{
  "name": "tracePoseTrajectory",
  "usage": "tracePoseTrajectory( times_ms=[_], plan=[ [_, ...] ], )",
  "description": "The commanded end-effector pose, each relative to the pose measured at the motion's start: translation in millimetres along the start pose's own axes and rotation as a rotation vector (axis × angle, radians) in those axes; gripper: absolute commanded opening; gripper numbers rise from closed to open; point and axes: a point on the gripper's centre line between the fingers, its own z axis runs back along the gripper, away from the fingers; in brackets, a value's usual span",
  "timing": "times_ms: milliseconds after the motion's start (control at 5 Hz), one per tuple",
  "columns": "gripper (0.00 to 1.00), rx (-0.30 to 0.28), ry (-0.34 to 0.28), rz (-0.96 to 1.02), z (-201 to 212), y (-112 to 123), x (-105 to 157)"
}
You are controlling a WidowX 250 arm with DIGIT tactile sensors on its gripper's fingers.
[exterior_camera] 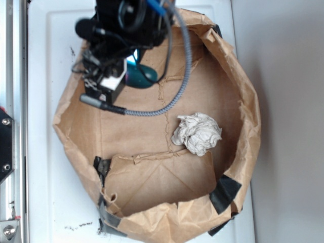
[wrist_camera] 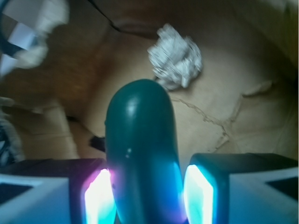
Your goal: Grab the plastic pickle.
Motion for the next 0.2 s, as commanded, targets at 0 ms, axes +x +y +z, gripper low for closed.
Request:
tracePoseTrajectory(
  times_ms=[0],
  plan=[
    [0.36,0.108,0.051,0.017,17.0,1.1,3.6]
  ],
)
